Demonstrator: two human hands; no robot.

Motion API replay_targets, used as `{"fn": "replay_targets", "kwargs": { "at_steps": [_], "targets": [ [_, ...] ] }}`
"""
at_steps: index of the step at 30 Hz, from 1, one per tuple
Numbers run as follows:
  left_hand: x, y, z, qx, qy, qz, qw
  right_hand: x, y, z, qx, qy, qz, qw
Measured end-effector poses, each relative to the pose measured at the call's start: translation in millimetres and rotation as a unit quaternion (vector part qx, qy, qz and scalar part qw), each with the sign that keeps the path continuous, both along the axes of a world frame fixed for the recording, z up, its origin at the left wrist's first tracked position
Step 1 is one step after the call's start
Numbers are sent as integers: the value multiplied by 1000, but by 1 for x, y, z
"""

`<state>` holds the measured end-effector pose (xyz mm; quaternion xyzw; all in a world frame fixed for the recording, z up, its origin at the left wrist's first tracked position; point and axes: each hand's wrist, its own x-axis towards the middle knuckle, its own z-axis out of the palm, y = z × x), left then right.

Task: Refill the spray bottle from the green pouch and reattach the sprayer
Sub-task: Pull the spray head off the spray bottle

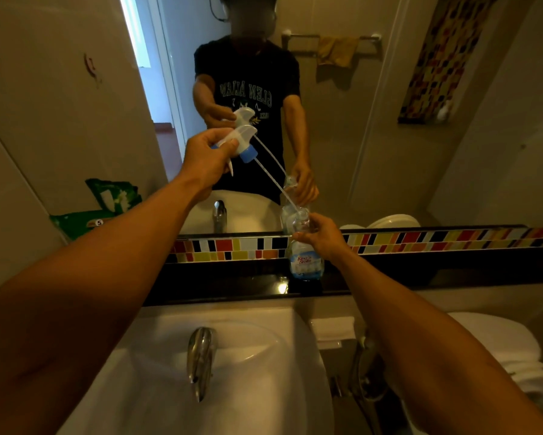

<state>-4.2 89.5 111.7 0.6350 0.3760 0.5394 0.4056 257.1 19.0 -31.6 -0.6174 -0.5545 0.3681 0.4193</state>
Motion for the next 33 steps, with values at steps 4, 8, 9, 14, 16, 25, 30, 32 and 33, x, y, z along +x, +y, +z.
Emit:
{"fn": "replay_targets", "kwargs": {
  "at_steps": [4,8,9,14,16,25,30,32,33],
  "targets": [
    [-15,-7,2,-20,-24,3,999,3,-7,2,9,-5,-12,1000],
    [-24,-12,-4,-32,-37,11,999,4,-11,5,10,3,-21,1000],
    [-25,-13,-5,-38,-40,18,998,5,-13,5,12,3,-24,1000],
    [-35,-16,-20,-89,-52,44,994,4,-17,5,25,24,-43,998],
    [-39,-17,-28,-105,-42,65,991,4,-17,7,35,40,-54,997],
    [-57,-23,-73,-269,-26,71,960,10,-18,11,56,79,-77,992],
    [-64,-29,-121,-317,-86,129,936,12,-18,4,48,57,-74,994],
    [-65,-30,-140,-339,-91,154,924,9,-20,-1,47,45,-70,995],
    [-65,-29,-149,-352,-87,168,917,7,-21,-3,47,38,-66,996]
  ]
}}
